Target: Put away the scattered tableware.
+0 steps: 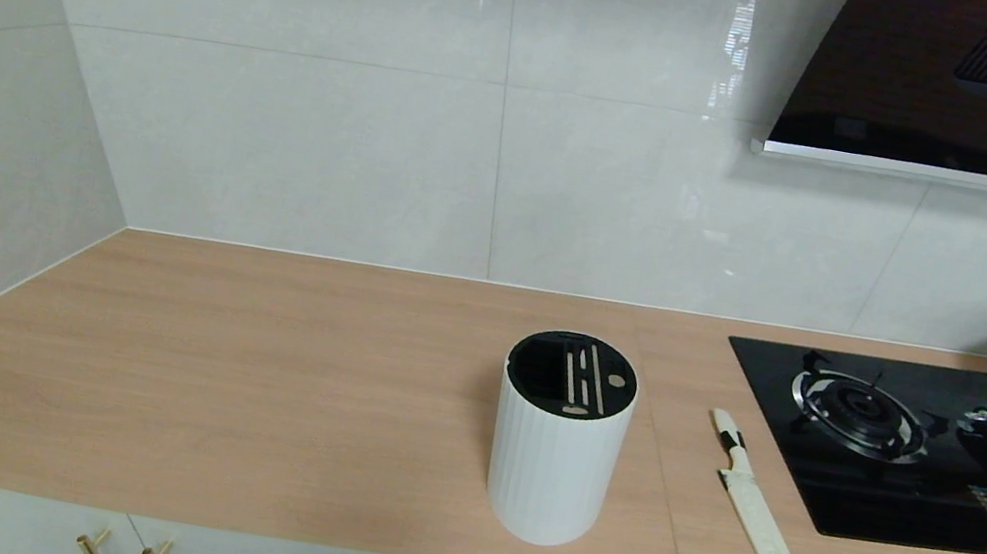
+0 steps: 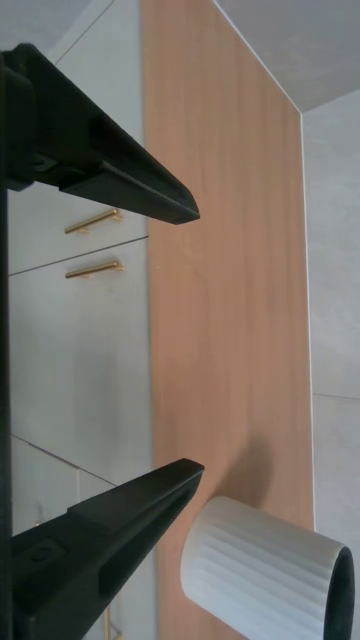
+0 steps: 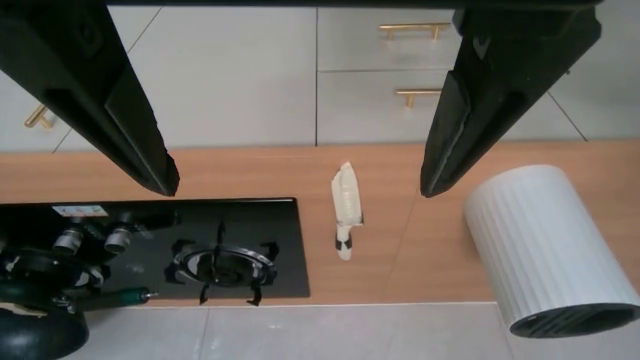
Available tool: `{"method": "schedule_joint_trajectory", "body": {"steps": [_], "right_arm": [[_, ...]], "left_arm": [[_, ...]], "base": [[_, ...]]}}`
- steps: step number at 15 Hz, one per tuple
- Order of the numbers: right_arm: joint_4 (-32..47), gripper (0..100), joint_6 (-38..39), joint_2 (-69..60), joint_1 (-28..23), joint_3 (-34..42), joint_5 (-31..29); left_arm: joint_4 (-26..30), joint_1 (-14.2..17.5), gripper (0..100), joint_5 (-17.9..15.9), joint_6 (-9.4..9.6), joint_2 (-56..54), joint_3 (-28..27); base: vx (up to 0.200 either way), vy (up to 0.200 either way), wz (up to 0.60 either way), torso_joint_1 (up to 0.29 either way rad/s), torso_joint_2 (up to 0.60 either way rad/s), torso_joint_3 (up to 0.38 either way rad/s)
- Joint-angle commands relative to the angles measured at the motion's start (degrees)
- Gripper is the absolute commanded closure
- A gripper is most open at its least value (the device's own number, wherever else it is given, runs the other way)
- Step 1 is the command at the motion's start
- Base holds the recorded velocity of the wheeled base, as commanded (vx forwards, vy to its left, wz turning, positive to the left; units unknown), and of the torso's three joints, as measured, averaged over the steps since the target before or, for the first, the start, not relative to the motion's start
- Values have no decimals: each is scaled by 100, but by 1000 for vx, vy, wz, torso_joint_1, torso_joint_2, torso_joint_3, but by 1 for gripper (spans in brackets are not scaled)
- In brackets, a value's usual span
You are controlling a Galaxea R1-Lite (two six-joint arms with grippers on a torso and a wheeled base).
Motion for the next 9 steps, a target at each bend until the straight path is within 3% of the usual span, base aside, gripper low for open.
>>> {"method": "schedule_joint_trajectory", "body": {"steps": [1, 3, 7, 9], "right_arm": [[-66, 0, 16, 29, 3, -211, 69], [92, 0, 210, 1057, 240, -1336, 394], [66, 0, 350, 4204, 477, -2452, 886], [-22, 0, 51, 5636, 609, -2751, 904]], "left_arm": [[-1, 1, 0, 1, -1, 9, 1], [-1, 1, 0, 1, -1, 9, 1], [-1, 1, 0, 1, -9, 9, 1], [-1, 1, 0, 1, -1, 9, 10]], "base": [[0, 0, 0, 0, 0, 0], [0, 0, 0, 0, 0, 0], [0, 0, 0, 0, 0, 0], [0, 0, 0, 0, 0, 0]]}}
